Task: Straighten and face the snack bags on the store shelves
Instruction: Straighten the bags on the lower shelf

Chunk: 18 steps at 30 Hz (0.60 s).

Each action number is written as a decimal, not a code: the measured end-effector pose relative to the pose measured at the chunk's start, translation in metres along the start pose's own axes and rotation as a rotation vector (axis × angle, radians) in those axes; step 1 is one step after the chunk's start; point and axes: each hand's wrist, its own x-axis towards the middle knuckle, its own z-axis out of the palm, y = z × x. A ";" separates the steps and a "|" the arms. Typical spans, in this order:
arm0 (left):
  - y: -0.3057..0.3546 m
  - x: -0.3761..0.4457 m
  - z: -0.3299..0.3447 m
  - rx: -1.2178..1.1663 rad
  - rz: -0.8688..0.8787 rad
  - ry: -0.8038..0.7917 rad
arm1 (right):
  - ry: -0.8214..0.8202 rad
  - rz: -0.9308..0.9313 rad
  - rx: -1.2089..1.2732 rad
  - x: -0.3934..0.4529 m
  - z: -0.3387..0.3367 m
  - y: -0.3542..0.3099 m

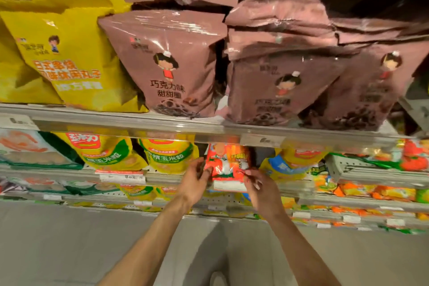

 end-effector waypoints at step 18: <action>0.008 0.004 0.017 -0.169 -0.030 0.071 | -0.046 -0.016 -0.037 0.004 -0.022 -0.011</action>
